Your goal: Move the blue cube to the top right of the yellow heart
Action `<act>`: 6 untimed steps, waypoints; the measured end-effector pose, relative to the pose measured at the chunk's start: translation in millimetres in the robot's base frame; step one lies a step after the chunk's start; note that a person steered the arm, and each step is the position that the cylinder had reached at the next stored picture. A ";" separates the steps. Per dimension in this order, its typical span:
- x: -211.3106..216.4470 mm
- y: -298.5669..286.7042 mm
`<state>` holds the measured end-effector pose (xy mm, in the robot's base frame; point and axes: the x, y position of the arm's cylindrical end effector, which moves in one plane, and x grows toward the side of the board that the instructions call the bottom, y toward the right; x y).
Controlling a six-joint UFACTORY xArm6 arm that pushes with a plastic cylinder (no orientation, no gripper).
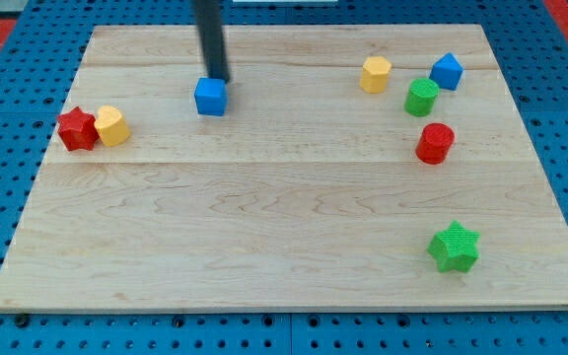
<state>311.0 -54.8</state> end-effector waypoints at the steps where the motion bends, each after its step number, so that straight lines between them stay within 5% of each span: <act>1: 26.6 31.9; 3: 43.9 -34.8; 4: 6.4 -17.8; 6: 26.3 -102.9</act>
<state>337.2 -157.6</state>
